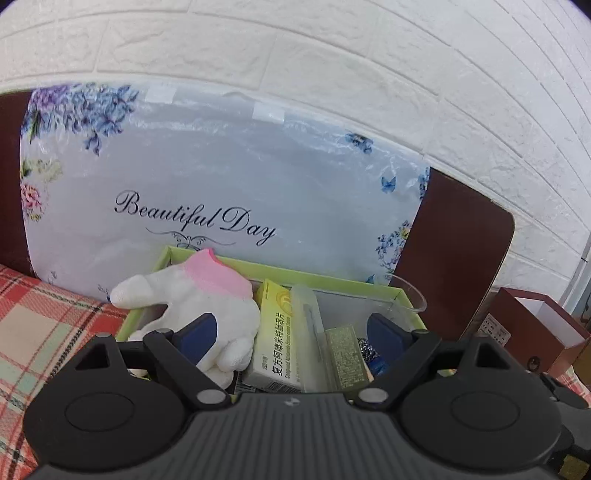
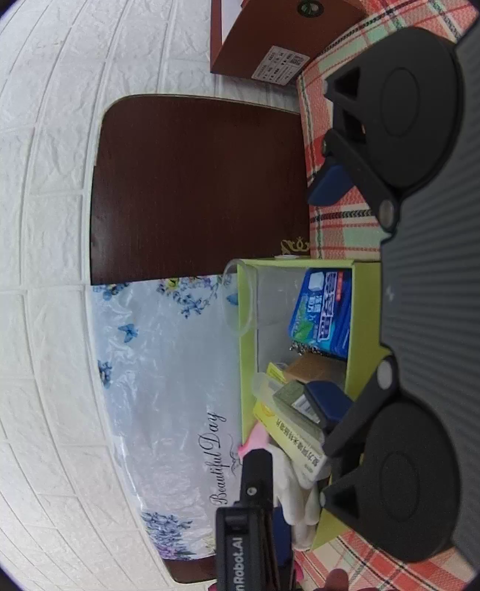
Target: Organize objects
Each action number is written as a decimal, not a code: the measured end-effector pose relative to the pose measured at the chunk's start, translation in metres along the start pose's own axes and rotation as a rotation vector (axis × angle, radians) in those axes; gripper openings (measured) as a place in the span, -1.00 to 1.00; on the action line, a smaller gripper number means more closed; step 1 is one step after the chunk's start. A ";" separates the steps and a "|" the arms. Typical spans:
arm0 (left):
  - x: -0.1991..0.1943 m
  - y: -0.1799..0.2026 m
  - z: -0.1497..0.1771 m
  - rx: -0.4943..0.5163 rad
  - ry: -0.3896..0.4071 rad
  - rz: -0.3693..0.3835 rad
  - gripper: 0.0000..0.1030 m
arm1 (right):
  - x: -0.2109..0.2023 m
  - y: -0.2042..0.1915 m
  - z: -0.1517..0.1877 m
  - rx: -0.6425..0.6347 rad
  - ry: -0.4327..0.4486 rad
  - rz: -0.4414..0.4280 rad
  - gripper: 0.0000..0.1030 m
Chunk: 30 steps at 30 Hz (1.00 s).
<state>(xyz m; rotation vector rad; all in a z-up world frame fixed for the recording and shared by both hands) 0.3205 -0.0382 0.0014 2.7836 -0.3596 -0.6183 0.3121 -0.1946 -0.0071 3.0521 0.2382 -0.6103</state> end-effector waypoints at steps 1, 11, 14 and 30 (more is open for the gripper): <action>-0.009 0.002 -0.004 0.008 0.015 0.000 0.78 | -0.006 0.001 -0.004 0.000 0.007 0.002 1.00; -0.108 0.023 0.012 0.065 -0.071 -0.052 0.91 | -0.124 0.002 -0.029 -0.066 -0.034 0.007 1.00; -0.139 0.027 0.033 0.108 -0.071 -0.096 0.91 | -0.159 -0.001 -0.022 -0.042 -0.074 -0.025 1.00; -0.192 0.014 0.103 0.124 -0.167 -0.226 0.92 | -0.231 -0.042 0.043 -0.118 -0.122 -0.029 1.00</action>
Point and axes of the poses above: each gripper's, at about its wrist camera, not at the fingertips, and x roughly the way its jaws point, y to its right, z to its underside, the point moved 8 cm from there along x, roughly the way its jaws point, and after that the axes turned 4 degrees about -x, right-handed, at the moved point
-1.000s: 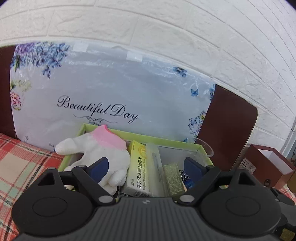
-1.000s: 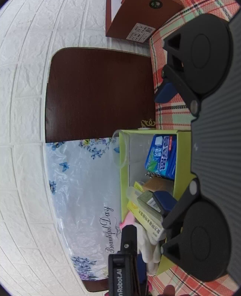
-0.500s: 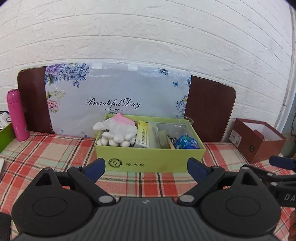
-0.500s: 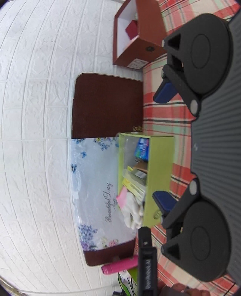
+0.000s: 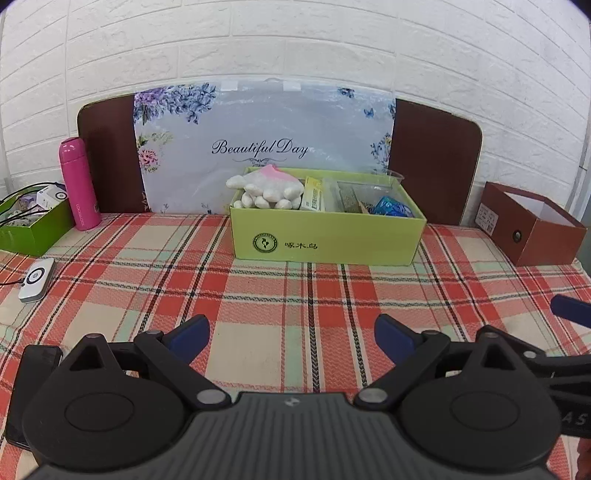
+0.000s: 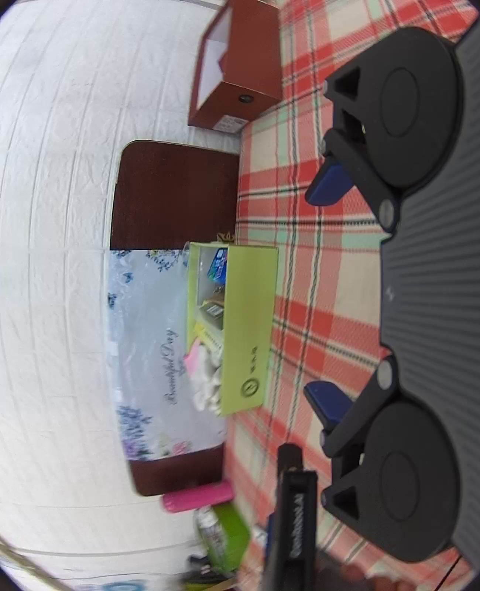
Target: Organize objects
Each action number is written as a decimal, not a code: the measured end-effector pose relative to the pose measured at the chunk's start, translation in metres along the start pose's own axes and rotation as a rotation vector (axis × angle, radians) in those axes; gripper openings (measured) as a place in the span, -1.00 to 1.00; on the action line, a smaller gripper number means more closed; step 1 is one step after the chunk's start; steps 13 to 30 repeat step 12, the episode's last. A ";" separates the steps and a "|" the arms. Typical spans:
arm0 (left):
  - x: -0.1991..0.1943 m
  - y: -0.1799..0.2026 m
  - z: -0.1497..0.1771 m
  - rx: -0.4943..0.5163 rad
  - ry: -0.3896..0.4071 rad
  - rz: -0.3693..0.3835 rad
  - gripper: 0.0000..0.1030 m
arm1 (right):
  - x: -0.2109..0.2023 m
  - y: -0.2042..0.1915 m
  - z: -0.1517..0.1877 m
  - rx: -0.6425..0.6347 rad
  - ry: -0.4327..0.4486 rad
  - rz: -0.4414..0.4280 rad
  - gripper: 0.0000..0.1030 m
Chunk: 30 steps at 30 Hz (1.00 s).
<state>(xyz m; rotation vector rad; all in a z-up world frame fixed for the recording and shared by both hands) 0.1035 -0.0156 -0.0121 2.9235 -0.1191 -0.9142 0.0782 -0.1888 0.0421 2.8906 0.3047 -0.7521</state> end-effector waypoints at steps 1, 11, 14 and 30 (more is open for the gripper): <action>0.002 0.000 0.002 0.000 -0.003 -0.004 0.92 | 0.004 -0.002 0.002 -0.026 0.010 0.022 1.00; 0.015 -0.005 0.010 0.001 -0.013 -0.035 0.92 | 0.034 -0.010 0.014 -0.037 -0.023 0.047 1.00; 0.016 -0.006 0.009 -0.004 -0.012 -0.037 0.92 | 0.036 -0.009 0.015 -0.030 -0.027 0.049 1.00; 0.016 -0.006 0.009 -0.004 -0.012 -0.037 0.92 | 0.036 -0.009 0.015 -0.030 -0.027 0.049 1.00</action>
Point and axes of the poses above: each gripper's, at about its wrist camera, not at the fingertips, and x roughly the way its jaws point, y to its right, z to its underside, the point moved 8 cm from there along x, roughly the way its jaws point, and after that the axes turned 4 degrees about -x, right-handed, at the moved point
